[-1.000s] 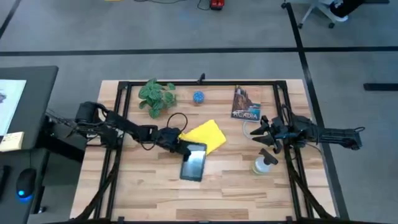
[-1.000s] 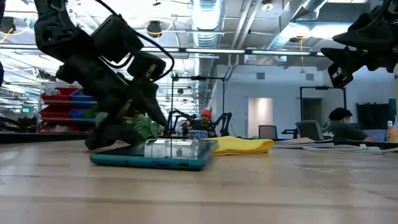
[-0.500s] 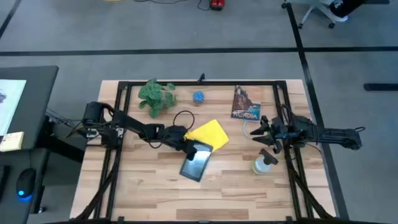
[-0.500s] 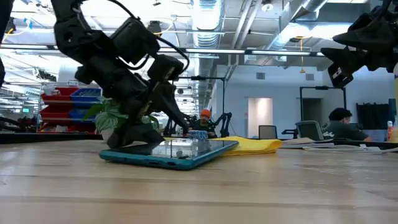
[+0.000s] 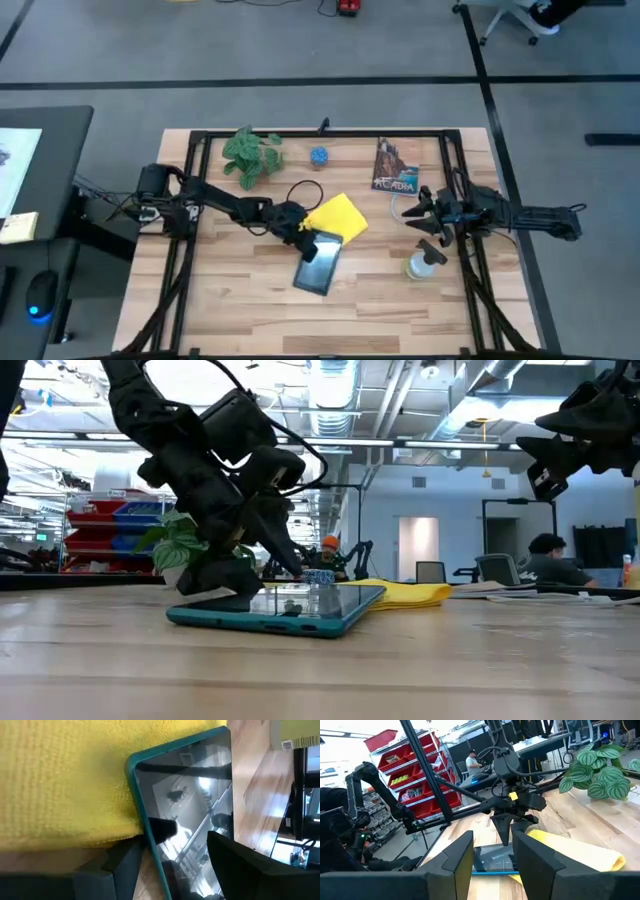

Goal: Apply microfiber cloth
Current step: Prepare the blue tablet

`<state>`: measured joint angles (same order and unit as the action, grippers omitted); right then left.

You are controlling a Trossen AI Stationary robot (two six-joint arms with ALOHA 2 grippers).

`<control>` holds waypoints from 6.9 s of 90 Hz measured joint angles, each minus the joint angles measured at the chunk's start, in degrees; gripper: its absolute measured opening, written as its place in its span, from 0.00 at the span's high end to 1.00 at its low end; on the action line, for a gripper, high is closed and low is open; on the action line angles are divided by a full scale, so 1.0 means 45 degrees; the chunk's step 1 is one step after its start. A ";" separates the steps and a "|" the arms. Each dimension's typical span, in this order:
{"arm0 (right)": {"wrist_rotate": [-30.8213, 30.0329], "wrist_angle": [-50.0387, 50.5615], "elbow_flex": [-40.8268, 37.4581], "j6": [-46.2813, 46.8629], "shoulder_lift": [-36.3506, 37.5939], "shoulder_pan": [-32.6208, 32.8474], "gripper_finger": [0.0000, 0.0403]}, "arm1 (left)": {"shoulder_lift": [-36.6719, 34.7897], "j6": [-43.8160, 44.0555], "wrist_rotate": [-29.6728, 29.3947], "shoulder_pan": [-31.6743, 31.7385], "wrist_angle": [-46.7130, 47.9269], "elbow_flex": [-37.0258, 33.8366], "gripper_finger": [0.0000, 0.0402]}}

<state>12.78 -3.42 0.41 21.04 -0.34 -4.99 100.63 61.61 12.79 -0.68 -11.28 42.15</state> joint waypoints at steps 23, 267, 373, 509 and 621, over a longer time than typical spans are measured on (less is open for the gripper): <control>0.0000 0.0000 0.0002 0.0000 -0.0001 0.0005 0.69 | 0.1390 0.0961 -0.0262 -0.0189 -0.0852 0.0150 0.64; 0.0000 0.0005 0.0004 0.0000 -0.0005 0.0005 0.69 | 0.1815 0.0086 0.0467 -0.0745 -0.1344 0.1372 0.36; 0.0000 0.0000 0.0004 0.0000 0.0000 0.0000 0.69 | 0.3640 -0.2841 0.0372 -0.0837 0.0846 0.3911 0.83; -0.0003 0.0000 0.0001 -0.0651 -0.0003 0.0000 0.69 | 0.2056 -0.6178 -0.0596 -0.0168 0.1805 0.3814 1.00; -0.0991 0.0121 0.0004 0.0563 -0.0462 0.0000 0.69 | 0.1908 -1.4885 0.2003 -0.2229 0.1059 0.4592 0.52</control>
<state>8.32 -2.87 0.43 23.57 -2.42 -4.99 109.22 -5.37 21.80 -10.71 -6.52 62.81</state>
